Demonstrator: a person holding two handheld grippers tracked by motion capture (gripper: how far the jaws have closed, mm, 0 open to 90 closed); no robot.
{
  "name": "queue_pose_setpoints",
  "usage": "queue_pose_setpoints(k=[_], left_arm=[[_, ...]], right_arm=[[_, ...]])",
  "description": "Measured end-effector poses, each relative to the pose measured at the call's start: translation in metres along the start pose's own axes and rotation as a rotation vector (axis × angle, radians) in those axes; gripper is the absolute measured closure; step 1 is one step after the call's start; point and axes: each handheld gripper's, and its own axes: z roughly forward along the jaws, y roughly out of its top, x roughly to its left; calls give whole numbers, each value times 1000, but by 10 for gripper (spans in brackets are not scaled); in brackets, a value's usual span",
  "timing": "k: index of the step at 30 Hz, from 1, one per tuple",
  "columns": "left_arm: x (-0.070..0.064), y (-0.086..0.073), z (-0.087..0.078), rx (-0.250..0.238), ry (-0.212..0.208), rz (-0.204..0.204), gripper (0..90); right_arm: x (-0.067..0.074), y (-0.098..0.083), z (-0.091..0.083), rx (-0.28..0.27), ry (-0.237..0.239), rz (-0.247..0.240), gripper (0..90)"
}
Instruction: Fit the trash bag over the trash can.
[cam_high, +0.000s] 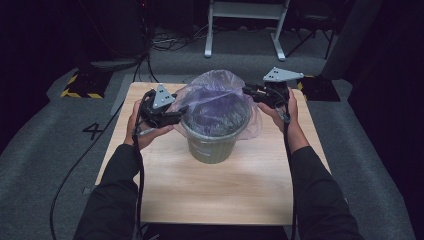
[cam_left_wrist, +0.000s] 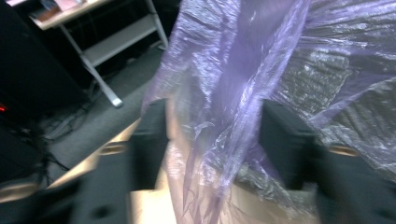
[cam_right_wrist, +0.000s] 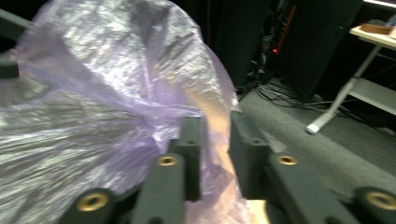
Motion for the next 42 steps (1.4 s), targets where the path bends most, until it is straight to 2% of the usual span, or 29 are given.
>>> queue_pose_setpoints(k=[3, 5, 7, 8, 10, 13, 15, 17, 19, 22, 23, 26, 28, 31, 33, 35, 38, 42], left_arm=[[6, 0, 0, 10, 30, 9, 735], [10, -1, 2, 11, 26, 11, 835], [13, -3, 5, 10, 28, 7, 892], [14, -3, 7, 7, 15, -5, 895], [16, -4, 11, 13, 31, -8, 897], [21, -6, 16, 1, 36, -46, 898], [23, -7, 19, -1, 37, -66, 898], [25, -10, 21, 7, 38, -74, 898], [28, -13, 20, 0, 36, -100, 898], [33, -18, 20, 2, 42, -126, 899], [33, -20, 20, 3, 42, -141, 899], [36, -23, 22, 11, 42, -151, 899], [38, -24, 26, 22, 43, -150, 899], [39, -24, 33, 34, 47, -151, 899], [39, -25, 37, 43, 45, -148, 899], [40, -26, 41, 50, 44, -153, 899], [43, -29, 46, 56, 43, -170, 899], [43, -32, 54, 78, 38, -177, 899]], right_arm=[[-3, -2, 1, 0, -11, 24, 612], [-6, -4, 0, 3, -20, 42, 532], [-8, -4, -1, 5, -27, 55, 507], [-9, -5, -1, 6, -28, 54, 506], [-10, -5, -1, 10, -40, 45, 502], [-10, -6, -1, 29, -68, 29, 467], [-10, -8, 0, 33, -61, 31, 423], [-9, -12, -1, 38, -26, 41, 380], [-6, -14, -6, 20, 6, 45, 308], [-2, -19, -16, -8, 43, 44, 258], [-1, -22, -21, -18, 68, 44, 245], [3, -30, -29, -14, 102, 21, 226], [4, -34, -32, -6, 104, 14, 250], [4, -38, -34, -12, 55, -26, 484], [1, -39, -35, -42, 36, -27, 657], [-1, -40, -34, -62, 14, -20, 751], [-5, -41, -28, -65, -34, -30, 838], [-11, -45, -14, -33, -71, -9, 874]])
